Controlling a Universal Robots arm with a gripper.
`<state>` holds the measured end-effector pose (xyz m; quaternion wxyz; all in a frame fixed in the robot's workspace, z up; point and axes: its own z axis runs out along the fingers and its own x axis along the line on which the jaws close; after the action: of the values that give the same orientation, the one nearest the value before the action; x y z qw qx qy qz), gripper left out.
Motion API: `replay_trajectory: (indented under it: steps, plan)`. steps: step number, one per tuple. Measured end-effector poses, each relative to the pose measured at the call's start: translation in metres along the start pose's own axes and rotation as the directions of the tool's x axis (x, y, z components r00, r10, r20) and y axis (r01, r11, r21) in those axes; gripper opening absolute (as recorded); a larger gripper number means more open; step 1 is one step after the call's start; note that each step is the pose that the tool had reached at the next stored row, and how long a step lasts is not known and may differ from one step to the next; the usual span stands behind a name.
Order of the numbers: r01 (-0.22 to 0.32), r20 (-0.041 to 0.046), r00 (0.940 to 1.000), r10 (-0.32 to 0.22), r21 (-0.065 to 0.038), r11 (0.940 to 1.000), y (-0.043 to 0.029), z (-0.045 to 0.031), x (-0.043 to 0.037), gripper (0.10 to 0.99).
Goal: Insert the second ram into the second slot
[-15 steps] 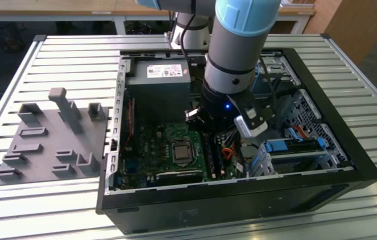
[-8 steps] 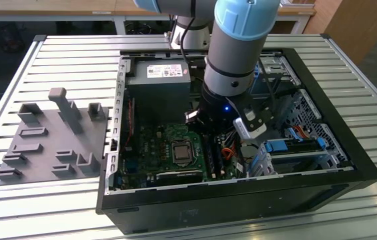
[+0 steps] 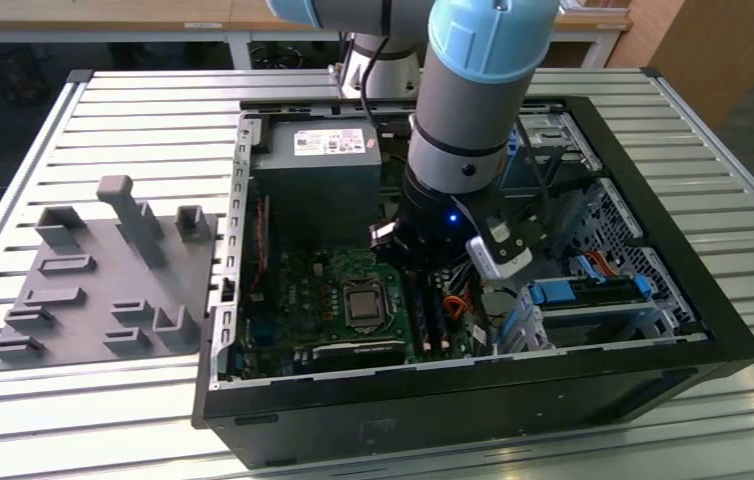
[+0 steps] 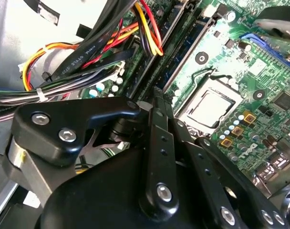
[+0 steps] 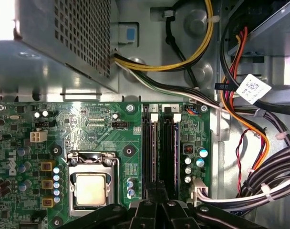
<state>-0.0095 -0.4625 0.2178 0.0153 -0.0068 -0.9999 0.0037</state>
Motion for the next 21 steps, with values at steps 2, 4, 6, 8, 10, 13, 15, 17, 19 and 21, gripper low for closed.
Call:
replay_trajectory:
  steps: [2, 4, 6, 8, 10, 13, 15, 17, 19, 21]
  plan:
    - [0.000, -0.0004, 1.0000, 0.000, 0.001, 1.0000, -0.0001, -0.0038, 0.0001, 0.106]
    - [0.000, -0.0005, 1.0000, 0.000, 0.001, 1.0000, -0.0003, -0.0074, 0.0003, 0.106]
    - [0.000, -0.0006, 1.0000, 0.000, 0.002, 1.0000, -0.0003, -0.0105, 0.0004, 0.106]
    - [0.000, -0.0006, 1.0000, 0.000, 0.002, 1.0000, -0.0004, -0.0134, 0.0005, 0.106]
    - [0.000, -0.0007, 1.0000, 0.000, 0.002, 1.0000, -0.0004, -0.0156, 0.0006, 0.106]
    - [0.000, -0.0007, 1.0000, 0.000, 0.002, 1.0000, -0.0004, -0.0193, 0.0007, 0.106]
    - [0.000, -0.0006, 1.0000, 0.000, 0.002, 1.0000, -0.0004, -0.0211, 0.0007, 0.106]
    - [0.000, -0.0007, 1.0000, 0.000, 0.002, 1.0000, -0.0004, -0.0228, 0.0008, 0.106]
    - [0.000, -0.0007, 1.0000, 0.000, 0.002, 1.0000, -0.0004, -0.0244, 0.0008, 0.106]
    - [0.000, -0.0007, 1.0000, 0.000, 0.002, 1.0000, -0.0005, -0.0264, 0.0009, 0.106]
